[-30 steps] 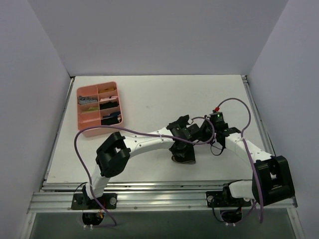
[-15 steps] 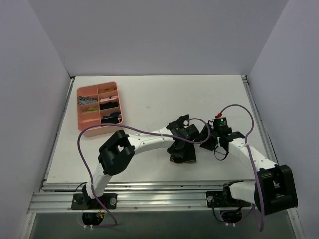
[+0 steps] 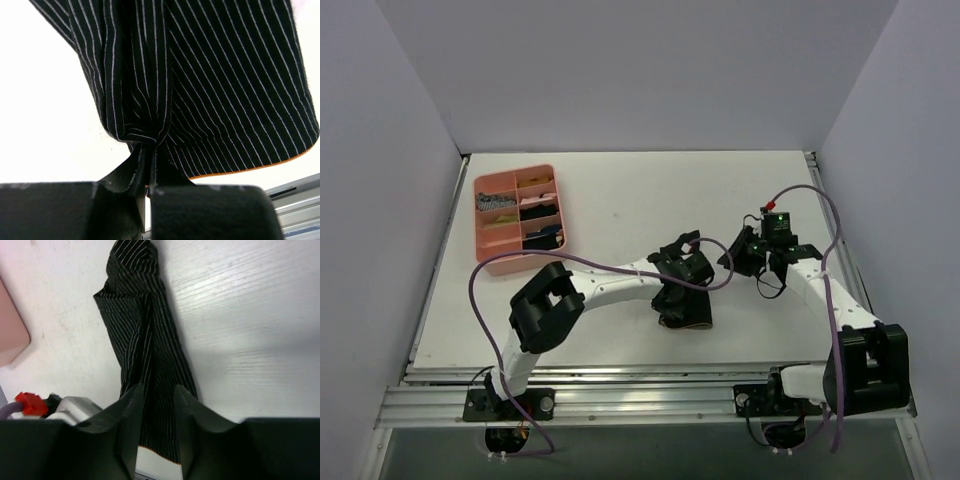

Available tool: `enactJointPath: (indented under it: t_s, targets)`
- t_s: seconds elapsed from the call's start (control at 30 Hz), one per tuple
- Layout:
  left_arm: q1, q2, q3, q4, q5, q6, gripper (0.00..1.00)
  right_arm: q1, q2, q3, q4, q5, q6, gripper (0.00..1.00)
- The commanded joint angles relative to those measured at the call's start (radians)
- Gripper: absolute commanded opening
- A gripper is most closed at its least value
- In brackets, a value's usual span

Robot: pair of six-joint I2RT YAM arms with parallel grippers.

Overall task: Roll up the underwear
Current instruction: Fold the underwear

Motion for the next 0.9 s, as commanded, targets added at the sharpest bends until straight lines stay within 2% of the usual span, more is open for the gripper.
enactJointPath:
  t_s: [0.0, 0.13, 0.27, 0.57, 0.87]
  targets:
    - [0.018, -0.063, -0.03, 0.019, 0.012, -0.033, 0.02, -0.085, -0.009, -0.058, -0.033, -0.057, -0.01, 0.2]
    - [0.035, -0.09, -0.043, 0.034, 0.028, -0.052, 0.02, -0.089, -0.047, -0.179, 0.071, -0.204, 0.026, 0.0]
    - [0.037, -0.087, -0.024, 0.036, 0.037, -0.057, 0.02, -0.072, -0.073, -0.285, 0.221, -0.345, 0.059, 0.0]
    - [0.037, -0.057, 0.041, 0.019, 0.037, -0.061, 0.02, -0.023, -0.121, -0.507, 0.415, -0.382, 0.173, 0.0]
    - [0.037, -0.054, 0.078, 0.008, 0.037, -0.063, 0.02, -0.006, -0.128, -0.537, 0.413, -0.354, 0.155, 0.0]
